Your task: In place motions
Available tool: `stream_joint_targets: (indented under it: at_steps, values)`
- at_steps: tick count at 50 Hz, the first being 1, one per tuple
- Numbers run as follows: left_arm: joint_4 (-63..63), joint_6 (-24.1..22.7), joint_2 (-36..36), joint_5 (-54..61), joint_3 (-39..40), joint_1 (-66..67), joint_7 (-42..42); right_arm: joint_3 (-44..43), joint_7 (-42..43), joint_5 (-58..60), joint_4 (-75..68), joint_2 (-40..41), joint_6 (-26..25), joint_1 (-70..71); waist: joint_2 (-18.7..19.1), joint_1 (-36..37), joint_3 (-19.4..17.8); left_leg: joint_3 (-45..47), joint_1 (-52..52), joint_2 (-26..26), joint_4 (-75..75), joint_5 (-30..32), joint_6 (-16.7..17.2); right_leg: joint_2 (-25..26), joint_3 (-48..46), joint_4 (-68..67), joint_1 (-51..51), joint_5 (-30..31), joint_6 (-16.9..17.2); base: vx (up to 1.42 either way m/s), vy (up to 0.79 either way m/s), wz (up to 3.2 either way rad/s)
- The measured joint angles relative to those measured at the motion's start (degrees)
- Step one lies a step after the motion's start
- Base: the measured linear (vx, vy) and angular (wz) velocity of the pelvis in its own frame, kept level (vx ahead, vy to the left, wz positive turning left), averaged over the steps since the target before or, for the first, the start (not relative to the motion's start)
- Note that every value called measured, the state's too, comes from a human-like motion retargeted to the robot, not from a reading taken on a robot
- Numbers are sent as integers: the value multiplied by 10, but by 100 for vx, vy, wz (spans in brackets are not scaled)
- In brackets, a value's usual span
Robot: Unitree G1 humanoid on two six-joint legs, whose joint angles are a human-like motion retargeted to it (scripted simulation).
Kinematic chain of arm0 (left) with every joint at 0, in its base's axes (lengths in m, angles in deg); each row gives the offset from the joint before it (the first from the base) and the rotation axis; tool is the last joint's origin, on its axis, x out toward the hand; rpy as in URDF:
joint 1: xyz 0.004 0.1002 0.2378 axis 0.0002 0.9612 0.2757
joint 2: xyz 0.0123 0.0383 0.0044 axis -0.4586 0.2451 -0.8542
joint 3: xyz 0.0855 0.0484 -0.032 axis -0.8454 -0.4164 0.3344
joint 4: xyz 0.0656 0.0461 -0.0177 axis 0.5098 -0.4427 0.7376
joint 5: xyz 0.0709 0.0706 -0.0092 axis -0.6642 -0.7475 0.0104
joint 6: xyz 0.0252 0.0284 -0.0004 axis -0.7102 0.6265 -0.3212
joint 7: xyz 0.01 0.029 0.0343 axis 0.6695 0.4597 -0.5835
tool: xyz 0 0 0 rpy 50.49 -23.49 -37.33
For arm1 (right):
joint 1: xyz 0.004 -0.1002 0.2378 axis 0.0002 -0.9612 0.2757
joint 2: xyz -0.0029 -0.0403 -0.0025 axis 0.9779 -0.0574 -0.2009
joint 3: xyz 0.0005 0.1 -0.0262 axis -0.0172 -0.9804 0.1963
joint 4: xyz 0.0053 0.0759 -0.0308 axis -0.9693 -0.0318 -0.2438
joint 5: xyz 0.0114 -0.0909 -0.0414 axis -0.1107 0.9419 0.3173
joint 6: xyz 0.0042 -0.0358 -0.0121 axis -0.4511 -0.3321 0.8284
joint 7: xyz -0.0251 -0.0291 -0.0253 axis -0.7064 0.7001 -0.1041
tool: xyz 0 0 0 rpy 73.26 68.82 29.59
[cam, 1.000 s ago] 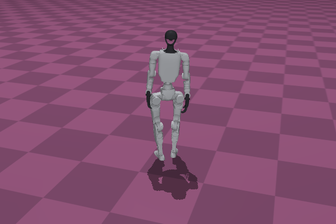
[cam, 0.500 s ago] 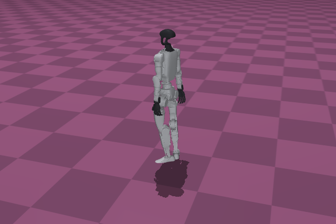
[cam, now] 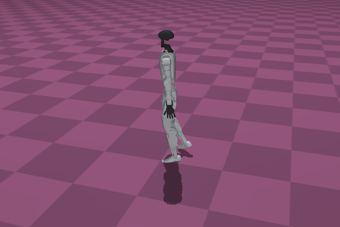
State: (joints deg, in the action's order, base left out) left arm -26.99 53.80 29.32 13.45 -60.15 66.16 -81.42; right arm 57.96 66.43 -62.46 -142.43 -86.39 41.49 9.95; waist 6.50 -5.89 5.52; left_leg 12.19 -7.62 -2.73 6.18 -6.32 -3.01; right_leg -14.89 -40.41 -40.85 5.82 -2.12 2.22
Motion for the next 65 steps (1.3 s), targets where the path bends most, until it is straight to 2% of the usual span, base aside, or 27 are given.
stream_joint_targets:
  at_steps: [4, 8, 9, 10, 12, 13, 15, 18, 22, 25, 26, 28, 31, 33, 35, 37, 38, 40, 42, 44, 47, 50, 53, 55, 58, 60, 65]
  values:
    - [24, -8, -12, -1, -32, -35, 5, 1, -2, -11, -18, 5, 0, -8, -2, -28, -22, -79, -3, 19, -3, 17, -6, 56, 42, 89, 18, -40, 23, -4, -39, 184]
    - [41, -11, -24, -5, -56, -61, 23, 6, -5, 1, -27, 13, -1, -21, -40, -58, -32, -147, 9, 76, -14, 34, -12, 82, 110, 239, 32, -37, 60, 0, -30, 183]
    - [42, -12, -27, -7, -60, -65, 25, 8, -5, 5, -28, 15, -2, -24, -50, -62, -37, -160, 18, 87, -17, 37, -13, 88, 110, 274, 28, -27, 30, 4, -18, 155]
    - [42, -14, -30, -10, -64, -70, 26, 10, -5, 8, -28, 17, -2, -28, -58, -63, -43, -173, 28, 95, -20, 39, -12, 97, 106, 306, 23, -16, -18, 2, -16, 78]
    - [37, -14, -30, -17, -66, -70, 25, 17, -8, 18, -23, 17, -2, -37, -71, -40, -36, -161, 31, 106, -23, 41, -13, 84, 69, 316, -9, -37, 16, -2, -11, 34]
    - [28, -12, -33, -27, -71, -76, 26, 7, -15, 31, -15, 20, -4, -41, -77, -40, -40, -172, 33, 113, -19, 42, -13, 90, 49, 310, -12, -47, 6, -7, -4, 66]
    - [10, 3, -32, -47, -78, -84, 18, -11, -16, 53, 1, 25, -4, -45, -80, -22, -44, -175, 31, 115, -12, 40, -11, 70, 56, 301, -16, -43, 41, -13, 0, 53]
    - [-11, 14, -33, -70, -89, -82, 11, -11, 5, 63, 8, 26, 6, -45, -77, -43, -44, -189, 29, 116, 1, 33, -11, 68, 30, 319, -19, -32, 36, -13, 2, 41]
    - [-11, 10, -36, -97, -96, -60, 16, -5, 12, 67, 4, 24, 2, -35, -78, -56, -31, -176, 13, 124, 30, 19, -11, 71, 59, 327, -6, -30, 38, -16, 13, -49]
    - [-16, 9, -32, -101, -87, -53, 6, -6, -5, 63, 7, 23, 5, -33, -83, -53, -30, -170, 6, 125, 54, 18, -5, 60, 104, 315, 16, -19, 48, -13, 20, -114]
    - [-18, 9, -29, -97, -84, -52, 5, -8, -8, 63, 8, 23, 6, -34, -88, -43, -26, -182, -4, 134, 66, 23, -12, 58, 130, 313, 29, -15, 49, -15, 24, -180]
    - [-19, 9, -22, -82, -76, -50, 4, -12, -8, 62, 9, 21, 6, -34, -99, -28, -20, -236, -20, 160, 85, 36, -30, 57, 180, 313, 51, -3, 49, -14, 21, -212]
    - [-8, 3, -12, -55, -60, -47, 2, -8, -4, 55, 11, 15, 6, -29, -114, 7, -37, -318, -17, 180, 87, 42, -19, 72, 280, 311, 75, 21, 47, -20, 23, -280]
    - [3, -4, -7, -39, -54, -46, -1, -6, -7, 55, 17, 11, 4, -21, -116, 19, -57, -308, 1, 167, 69, 24, -9, 93, 341, 311, 84, 40, 49, -29, 28, -282]
    - [8, -14, -6, -26, -57, -44, -4, -10, -11, 61, 27, 8, 3, -12, -112, 4, -70, -261, 18, 153, 44, -2, -30, 105, 366, 316, 90, 57, 51, -30, 30, -198]
    - [4, -19, -12, -23, -68, -43, -1, -13, -13, 65, 37, 6, 6, -8, -94, -46, -66, -211, 28, 128, 18, -6, -34, 121, 368, 316, 105, 61, 47, -31, 39, -120]
    - [-1, -17, -16, -27, -73, -45, 5, -11, -12, 63, 40, 6, 9, -5, -87, -72, -63, -224, 26, 129, 8, 0, -32, 127, 371, 315, 116, 60, 42, -36, 45, -127]
    - [-13, -8, -29, -40, -83, -56, 19, -7, -4, 45, 40, 7, 14, 2, -81, -112, -66, -187, 17, 113, 0, 2, -24, 134, 379, 314, 137, 55, 36, -43, 55, -167]
    - [-20, -1, -48, -54, -102, -69, 27, -8, 6, 14, 28, 8, 13, 11, -77, -126, -80, -135, 24, 94, -11, -3, -21, 135, 362, 310, 147, 40, 20, -46, 77, -237]
    - [-27, 4, -64, -70, -113, -78, 21, -13, 2, -12, 12, 7, 7, 16, -72, -119, -86, -82, 30, 75, -23, -9, -18, 129, 296, 302, 153, 16, -17, -32, 63, -304]
    - [-34, 15, -78, -83, -103, -76, 1, -16, -11, -28, -10, 4, -8, 13, -63, -99, -76, 26, 37, 37, -36, -24, -5, 89, 75, 295, 129, -40, -73, -24, 73, -342]
    - [-34, 18, -82, -78, -75, -66, -9, -19, -5, -27, -32, -4, -12, 12, -51, -71, -66, 147, 51, -1, -46, -39, 13, 71, -151, 293, 75, -88, -108, -22, 62, -366]
    - [-31, 14, -82, -78, -59, -55, -22, -19, 5, -21, -48, -13, -15, 10, -37, -57, -60, 254, 78, -28, -56, -52, 34, 76, -320, 289, 21, -104, -116, -29, 66, -323]
    - [-32, 13, -83, -83, -61, -48, -27, -17, 9, -15, -58, -20, -17, 9, -34, -56, -51, 313, 95, -34, -60, -63, 50, 85, -402, 294, -7, -107, -103, -26, 58, -287]
    - [-35, 18, -85, -102, -62, -40, -26, -19, 13, -2, -78, -25, -24, 16, -45, -46, -29, 366, 108, -25, -60, -75, 68, 98, -413, 310, -1, -79, -105, -33, 55, -305]
    - [-32, 20, -85, -109, -62, -36, -22, -22, 16, 1, -86, -24, -27, 24, -50, -45, -16, 410, 114, -18, -60, -81, 78, 96, -328, 301, 34, -61, -119, -43, 45, -263]
    - [-29, 27, -77, -101, -79, -46, -9, -45, 12, -5, -72, -10, -24, 14, -6, -143, -3, 436, 120, -35, -52, -88, 92, 119, -296, 311, 47, -58, -96, -44, 35, -80]
